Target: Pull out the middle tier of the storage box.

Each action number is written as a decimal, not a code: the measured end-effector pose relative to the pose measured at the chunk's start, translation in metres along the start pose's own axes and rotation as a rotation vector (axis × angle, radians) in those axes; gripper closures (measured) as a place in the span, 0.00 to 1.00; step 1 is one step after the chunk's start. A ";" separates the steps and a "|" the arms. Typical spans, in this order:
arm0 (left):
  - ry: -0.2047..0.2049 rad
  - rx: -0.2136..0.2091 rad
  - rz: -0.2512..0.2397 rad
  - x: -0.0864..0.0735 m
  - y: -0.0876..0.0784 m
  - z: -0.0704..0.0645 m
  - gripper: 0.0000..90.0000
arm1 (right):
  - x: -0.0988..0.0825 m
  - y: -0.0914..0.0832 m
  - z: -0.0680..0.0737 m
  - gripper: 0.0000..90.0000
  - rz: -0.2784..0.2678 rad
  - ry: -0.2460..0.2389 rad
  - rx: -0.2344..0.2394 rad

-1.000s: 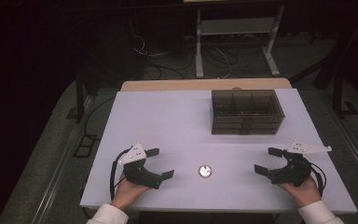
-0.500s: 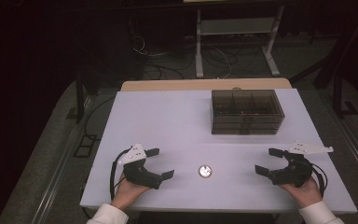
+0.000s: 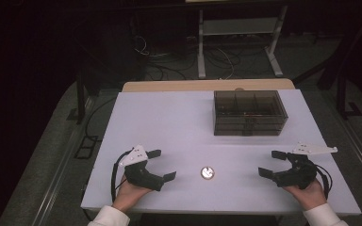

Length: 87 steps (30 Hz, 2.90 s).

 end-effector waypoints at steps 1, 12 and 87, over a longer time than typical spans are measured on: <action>0.000 0.001 0.000 0.000 0.000 0.000 0.00 | 0.000 0.000 0.000 0.00 0.004 0.000 0.004; -0.009 0.006 -0.005 -0.001 -0.002 0.000 0.00 | 0.003 0.000 -0.001 0.00 0.043 0.028 0.022; -0.018 0.016 -0.005 -0.002 -0.003 0.001 0.00 | 0.057 0.022 -0.053 0.00 0.115 0.133 0.058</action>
Point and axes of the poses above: each handheld gripper's, and its own axes: y roughly forward along the jaws, x roughly out of its top, z roughly to its left, the point moved 2 cm from there along y, roughly forward along the jaws, and after that the axes turned 13 degrees about z, right-handed, at the moved point
